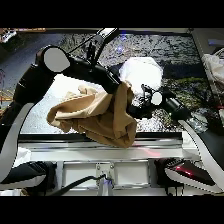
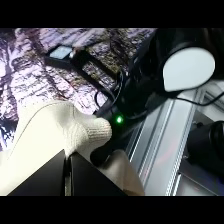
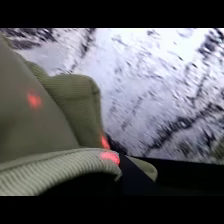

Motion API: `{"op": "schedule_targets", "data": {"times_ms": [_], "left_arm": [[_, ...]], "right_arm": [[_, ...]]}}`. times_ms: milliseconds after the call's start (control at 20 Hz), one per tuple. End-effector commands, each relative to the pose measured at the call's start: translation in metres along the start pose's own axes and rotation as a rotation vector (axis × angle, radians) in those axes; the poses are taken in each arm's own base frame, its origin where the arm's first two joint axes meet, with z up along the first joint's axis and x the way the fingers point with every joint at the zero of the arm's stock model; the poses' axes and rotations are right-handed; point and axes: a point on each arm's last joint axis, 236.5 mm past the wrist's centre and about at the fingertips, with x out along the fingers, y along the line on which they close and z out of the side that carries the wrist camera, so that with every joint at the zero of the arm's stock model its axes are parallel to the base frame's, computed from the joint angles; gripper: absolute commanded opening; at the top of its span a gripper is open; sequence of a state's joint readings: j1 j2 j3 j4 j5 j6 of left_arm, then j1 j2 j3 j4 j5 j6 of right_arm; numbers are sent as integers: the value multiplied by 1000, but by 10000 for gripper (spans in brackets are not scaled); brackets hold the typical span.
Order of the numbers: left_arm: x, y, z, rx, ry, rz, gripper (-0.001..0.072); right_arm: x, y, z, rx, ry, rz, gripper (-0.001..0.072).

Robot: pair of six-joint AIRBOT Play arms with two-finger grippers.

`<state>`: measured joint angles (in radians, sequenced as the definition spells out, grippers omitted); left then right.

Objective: Fold the clothes and pants, and hang the long-sleeved shirts on hangers.

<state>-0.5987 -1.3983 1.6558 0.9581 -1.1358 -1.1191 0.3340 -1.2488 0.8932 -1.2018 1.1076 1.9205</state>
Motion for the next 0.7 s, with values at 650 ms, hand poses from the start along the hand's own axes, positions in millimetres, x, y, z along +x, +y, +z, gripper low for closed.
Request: {"op": "schedule_targets", "data": {"times_ms": [650], "left_arm": [[-315,-10,171,325,-961,722,5]], "right_arm": [[-597,202,57,-792,-1739,289,29]]}}
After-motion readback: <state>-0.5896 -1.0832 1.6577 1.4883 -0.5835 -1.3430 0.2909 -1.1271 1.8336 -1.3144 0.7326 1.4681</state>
